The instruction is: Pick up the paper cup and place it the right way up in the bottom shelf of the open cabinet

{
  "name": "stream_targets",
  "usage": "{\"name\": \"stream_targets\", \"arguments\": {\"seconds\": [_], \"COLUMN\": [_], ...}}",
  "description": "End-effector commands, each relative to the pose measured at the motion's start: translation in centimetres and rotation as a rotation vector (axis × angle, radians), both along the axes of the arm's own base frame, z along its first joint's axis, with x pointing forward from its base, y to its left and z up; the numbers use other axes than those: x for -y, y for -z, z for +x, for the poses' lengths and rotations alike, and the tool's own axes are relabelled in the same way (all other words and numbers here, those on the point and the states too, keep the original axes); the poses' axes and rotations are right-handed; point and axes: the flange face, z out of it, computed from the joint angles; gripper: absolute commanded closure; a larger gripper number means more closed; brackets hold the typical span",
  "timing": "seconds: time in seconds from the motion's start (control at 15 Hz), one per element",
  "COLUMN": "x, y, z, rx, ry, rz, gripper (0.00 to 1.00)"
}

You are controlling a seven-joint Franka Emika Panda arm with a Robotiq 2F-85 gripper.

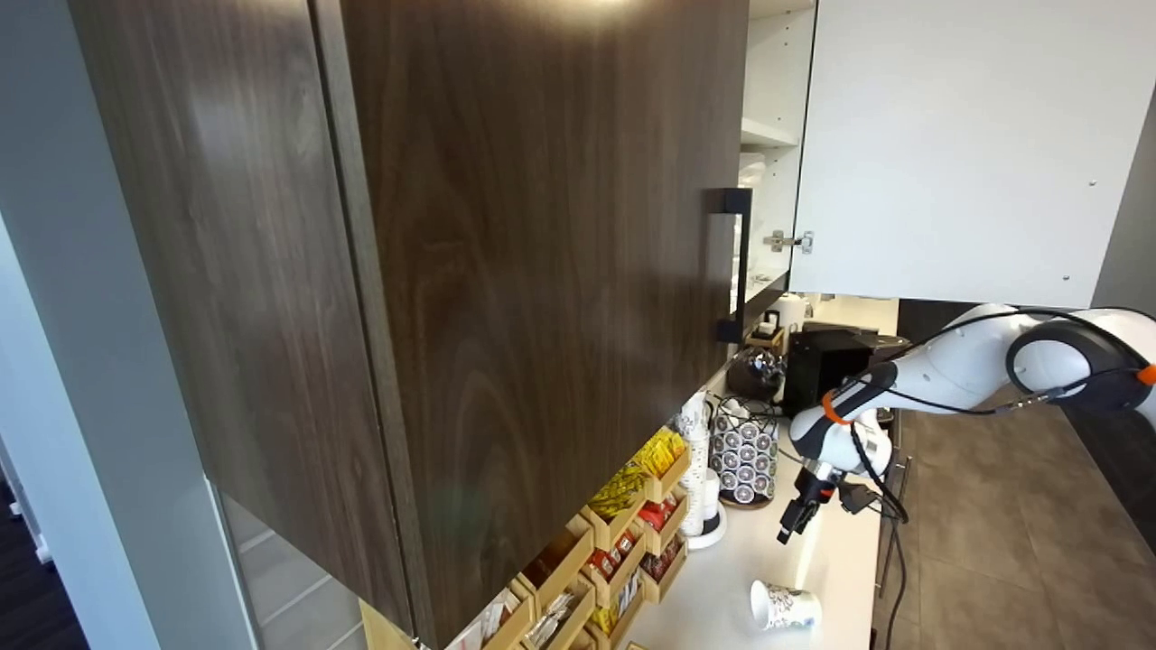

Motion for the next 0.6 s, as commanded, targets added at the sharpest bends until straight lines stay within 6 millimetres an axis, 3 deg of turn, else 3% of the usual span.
{"name": "stream_targets", "arguments": {"seconds": [0.0, 0.47, 0.53], "x": [-2.9, -9.8, -9.1], "y": [-0.4, -2.4, -1.6], "z": [-0.5, 0.2, 0.1], "rx": [-0.096, -0.314, -0.263], "ry": [0.071, 0.098, 0.095], "rz": [-0.136, -0.316, -0.294], "gripper": [0.0, 0.0, 0.0]}}
